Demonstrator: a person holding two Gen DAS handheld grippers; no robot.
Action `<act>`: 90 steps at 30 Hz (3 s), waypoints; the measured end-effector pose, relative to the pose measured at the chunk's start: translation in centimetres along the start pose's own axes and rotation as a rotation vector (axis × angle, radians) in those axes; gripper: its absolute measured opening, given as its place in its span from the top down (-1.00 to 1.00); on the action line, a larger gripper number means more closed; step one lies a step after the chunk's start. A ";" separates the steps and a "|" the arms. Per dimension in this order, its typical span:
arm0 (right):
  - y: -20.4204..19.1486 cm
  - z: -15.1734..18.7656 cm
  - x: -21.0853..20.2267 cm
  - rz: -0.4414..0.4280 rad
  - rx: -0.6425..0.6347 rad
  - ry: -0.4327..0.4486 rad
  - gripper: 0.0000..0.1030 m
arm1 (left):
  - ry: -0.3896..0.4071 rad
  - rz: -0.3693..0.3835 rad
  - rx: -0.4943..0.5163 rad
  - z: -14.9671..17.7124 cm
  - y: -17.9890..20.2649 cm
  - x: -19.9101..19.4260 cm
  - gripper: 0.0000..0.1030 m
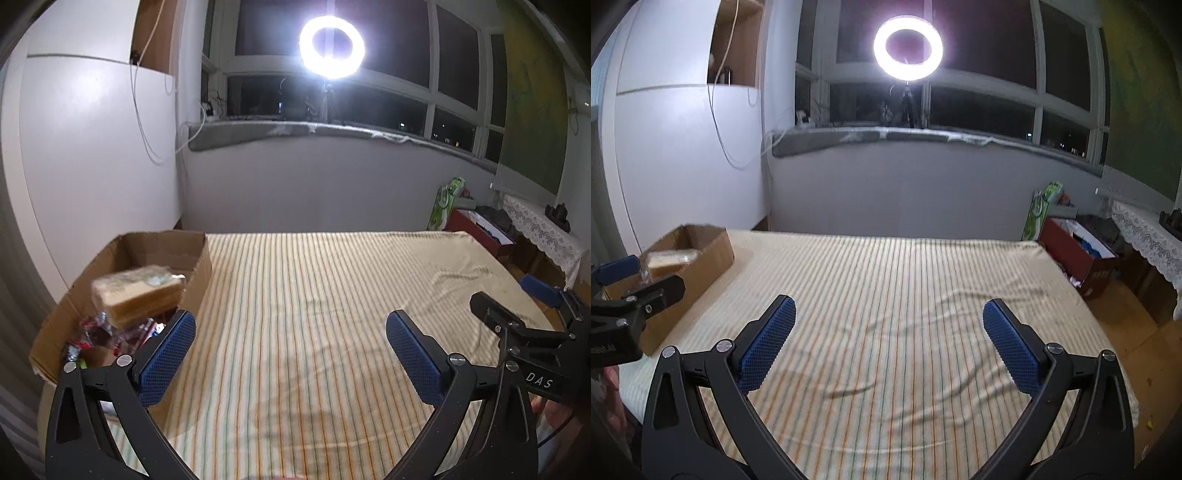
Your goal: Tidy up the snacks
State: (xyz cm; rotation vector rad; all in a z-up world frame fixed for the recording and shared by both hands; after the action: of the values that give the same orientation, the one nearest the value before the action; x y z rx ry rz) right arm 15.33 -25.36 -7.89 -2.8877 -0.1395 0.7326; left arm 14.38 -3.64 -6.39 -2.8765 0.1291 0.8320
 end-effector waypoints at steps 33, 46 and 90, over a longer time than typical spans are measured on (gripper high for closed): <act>-1.5 -1.2 -7.5 -0.031 0.007 0.126 -1.00 | 0.163 -0.053 -0.008 -1.2 -0.2 -8.5 -0.99; 0.3 -1.0 -7.4 -0.043 0.044 0.119 -1.00 | 0.148 -0.060 0.027 -1.1 2.2 -8.5 -0.99; -0.4 -0.9 -8.7 -0.049 0.040 0.142 -1.00 | 0.165 -0.080 0.016 -1.3 2.4 -9.9 -0.99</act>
State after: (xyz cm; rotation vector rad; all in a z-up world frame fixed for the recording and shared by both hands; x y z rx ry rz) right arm 8.17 -26.26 -3.01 -2.8744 -0.1751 0.5143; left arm 6.42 -5.79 -0.24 -2.9107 0.0373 0.5765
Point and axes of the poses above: each gripper's, at about its wrist camera, not at the fingertips, and x roughly the way its jaws point, y to its right, z to its underside, the point moved 1 cm from there along x, roughly the way its jaws point, and after that the axes turned 11 degrees about x, right-handed, at the moved point
